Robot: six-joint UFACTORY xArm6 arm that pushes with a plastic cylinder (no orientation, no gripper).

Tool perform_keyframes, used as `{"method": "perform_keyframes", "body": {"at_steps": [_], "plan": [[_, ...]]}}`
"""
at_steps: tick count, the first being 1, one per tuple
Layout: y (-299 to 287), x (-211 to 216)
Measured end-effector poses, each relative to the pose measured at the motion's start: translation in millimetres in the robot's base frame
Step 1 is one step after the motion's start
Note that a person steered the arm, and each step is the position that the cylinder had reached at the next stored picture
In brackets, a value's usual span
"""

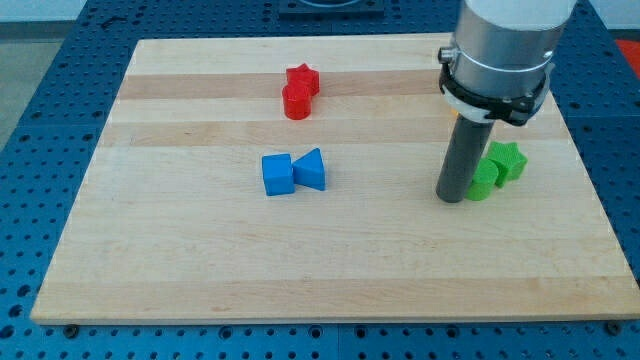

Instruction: Point at the green star

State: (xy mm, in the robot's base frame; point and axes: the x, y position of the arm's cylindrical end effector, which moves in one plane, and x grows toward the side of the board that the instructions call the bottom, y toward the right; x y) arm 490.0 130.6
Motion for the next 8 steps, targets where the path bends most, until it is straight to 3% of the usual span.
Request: {"method": "perform_keyframes", "body": {"at_steps": [1, 2, 4, 5, 6, 7, 8], "plan": [[-1.1, 25.1], [-3.4, 24.6], [124.2, 15.7], [128.8, -49.5], [88.8, -79.5], [41.7, -80.2], [58.9, -80.4]]}}
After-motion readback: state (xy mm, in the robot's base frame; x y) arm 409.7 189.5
